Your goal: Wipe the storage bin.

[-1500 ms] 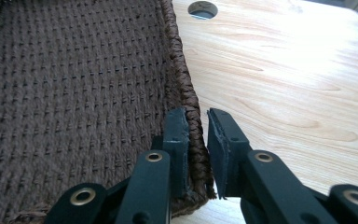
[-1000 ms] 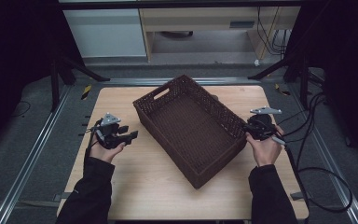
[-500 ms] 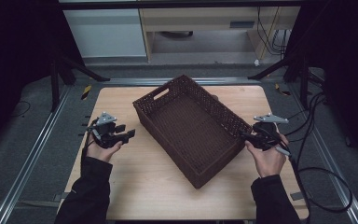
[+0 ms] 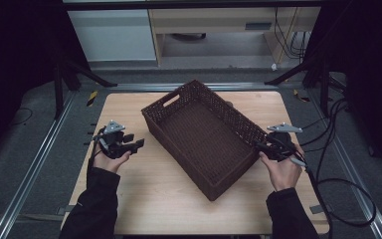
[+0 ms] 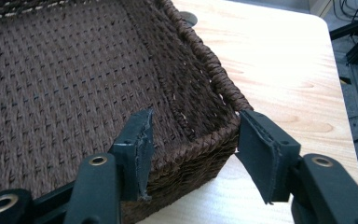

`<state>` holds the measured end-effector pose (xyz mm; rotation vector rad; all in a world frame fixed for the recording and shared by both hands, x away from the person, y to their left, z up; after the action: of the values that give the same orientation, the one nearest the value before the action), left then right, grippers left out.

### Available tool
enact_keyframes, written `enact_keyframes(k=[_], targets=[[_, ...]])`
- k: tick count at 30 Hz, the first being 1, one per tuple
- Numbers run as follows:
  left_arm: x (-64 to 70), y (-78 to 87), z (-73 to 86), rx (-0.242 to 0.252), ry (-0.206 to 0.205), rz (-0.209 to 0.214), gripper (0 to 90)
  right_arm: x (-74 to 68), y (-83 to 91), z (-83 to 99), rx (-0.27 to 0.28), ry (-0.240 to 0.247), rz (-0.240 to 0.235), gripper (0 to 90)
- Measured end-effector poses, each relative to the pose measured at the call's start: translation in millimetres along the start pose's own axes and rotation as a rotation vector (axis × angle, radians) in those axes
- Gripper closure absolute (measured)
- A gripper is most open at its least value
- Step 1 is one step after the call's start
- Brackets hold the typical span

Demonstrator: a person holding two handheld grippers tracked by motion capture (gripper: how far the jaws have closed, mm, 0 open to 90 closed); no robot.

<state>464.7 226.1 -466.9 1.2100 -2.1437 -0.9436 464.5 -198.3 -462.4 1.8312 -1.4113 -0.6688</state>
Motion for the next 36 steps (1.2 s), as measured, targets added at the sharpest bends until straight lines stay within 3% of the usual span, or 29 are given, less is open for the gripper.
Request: enact_keyframes(k=[5,9,16,22,29,36], targets=[[2.8,2.5,-2.0,0.009,-0.008,0.005,47.7,6.8,-5.1,-2.4,0.026,-0.026,-0.023,46.9],[4.1,1.3,-2.2,0.006,-0.014,0.008,47.5,9.5,-8.6,-6.2,0.038,-0.009,-0.009,47.0],[1.8,-3.0,-2.9,0.000,-0.012,0.009,47.2,2.8,-4.9,-2.9,0.030,-0.007,-0.034,43.2],[-1.4,-4.2,-10.1,0.013,-0.023,0.007,46.2,5.2,-8.9,-4.3,0.025,-0.016,-0.020,44.2],[-17.6,-4.4,-34.1,0.060,0.004,0.006,45.6,11.1,-15.2,-10.7,0.036,-0.002,0.008,46.0],[-32.6,-14.3,-62.1,0.079,0.002,-0.022,45.6,5.2,-8.7,-7.4,0.028,0.003,-0.033,42.8]])
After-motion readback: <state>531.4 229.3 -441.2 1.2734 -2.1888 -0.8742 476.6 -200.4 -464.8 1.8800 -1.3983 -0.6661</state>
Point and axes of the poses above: each handheld gripper's, and its own axes: y roughly backward along the jaws, z roughly out of its underside, x roughly to its right, the point moved 9 cm from there along -y, roughly forward along the jaws, and after that the axes turned 13 degrees about -x, right-handed, at the moved point
